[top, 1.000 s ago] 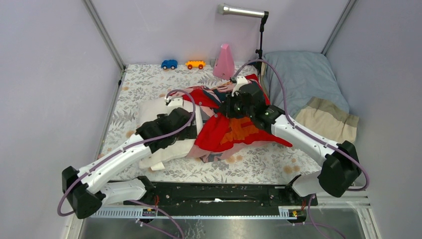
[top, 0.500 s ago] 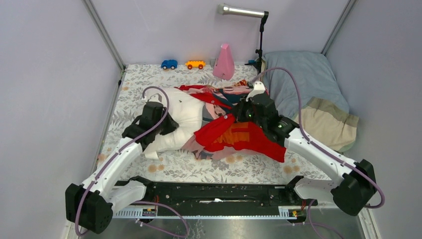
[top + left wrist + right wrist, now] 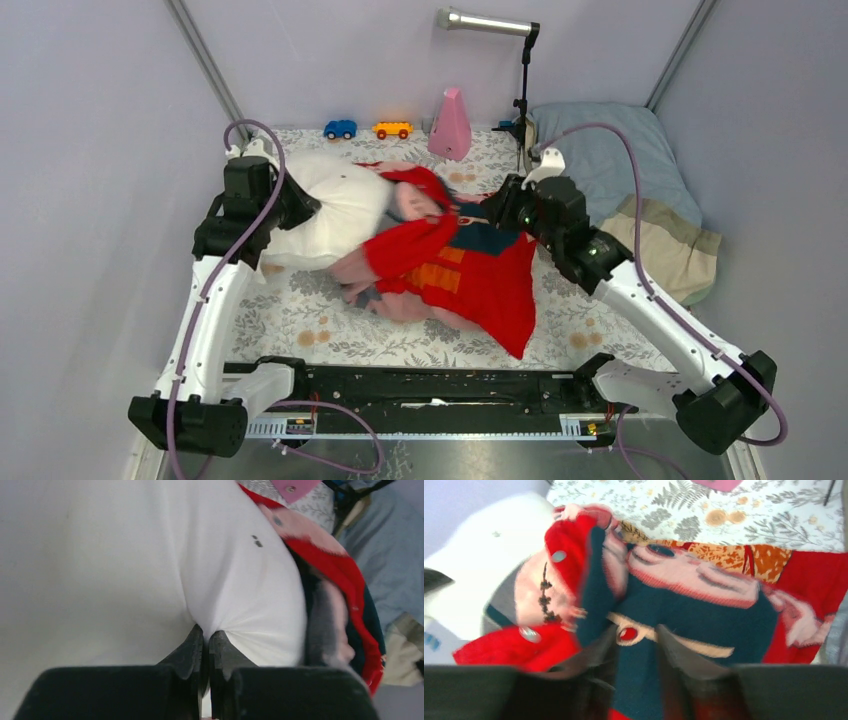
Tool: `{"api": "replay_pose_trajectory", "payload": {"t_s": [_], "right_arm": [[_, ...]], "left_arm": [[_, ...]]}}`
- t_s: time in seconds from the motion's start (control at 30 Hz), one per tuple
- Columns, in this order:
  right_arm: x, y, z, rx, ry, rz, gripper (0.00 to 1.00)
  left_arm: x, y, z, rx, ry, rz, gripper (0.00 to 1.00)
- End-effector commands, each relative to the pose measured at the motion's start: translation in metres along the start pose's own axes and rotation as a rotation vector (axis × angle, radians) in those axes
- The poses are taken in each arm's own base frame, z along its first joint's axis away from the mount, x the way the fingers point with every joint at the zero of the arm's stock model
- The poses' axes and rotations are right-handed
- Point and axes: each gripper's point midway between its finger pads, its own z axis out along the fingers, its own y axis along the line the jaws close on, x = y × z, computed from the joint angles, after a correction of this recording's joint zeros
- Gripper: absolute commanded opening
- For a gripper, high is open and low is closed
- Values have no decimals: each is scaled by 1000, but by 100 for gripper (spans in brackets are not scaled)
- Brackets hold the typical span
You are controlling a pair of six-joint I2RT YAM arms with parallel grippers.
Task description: Remove the pillowcase from the pillow
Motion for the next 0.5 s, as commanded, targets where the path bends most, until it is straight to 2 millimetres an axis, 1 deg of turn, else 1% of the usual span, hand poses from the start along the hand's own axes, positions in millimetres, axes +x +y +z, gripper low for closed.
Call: {"api": "replay_pose_trajectory", "payload": {"t_s": [0.0, 0.03, 0.07, 0.1, 0.13, 0.2, 0.27, 0.33, 0.4, 0.47], "right_arm": [[-29, 48, -10, -210, 75, -135, 55], [-15, 60, -9, -232, 129, -175, 70], [-3, 68, -9, -218, 146, -227, 80], [5, 71, -9, -189, 139, -288, 86], [16, 79, -13, -202, 152, -327, 89], [38, 87, -22, -225, 197, -366, 90], [56, 87, -32, -213, 228, -395, 90], [78, 85, -43, -204, 282, -412, 91], [101, 72, -55, -164, 356, -425, 92], [114, 50, -70, -86, 411, -419, 93]], "left_arm": [[-33, 15, 2, -37, -88, 31, 0], [-26, 8, 8, 6, -51, 21, 0], [-20, 5, 13, 28, -25, 8, 0], [-16, 5, 19, 41, -8, -3, 0], [-14, 5, 22, 45, -5, -11, 0], [-13, 8, 26, 37, -18, -32, 0], [-13, 10, 29, 34, -30, -45, 0], [-13, 11, 32, 30, -33, -56, 0], [-13, 14, 36, 19, -40, -73, 0], [-14, 16, 37, 15, -65, -99, 0]]}}
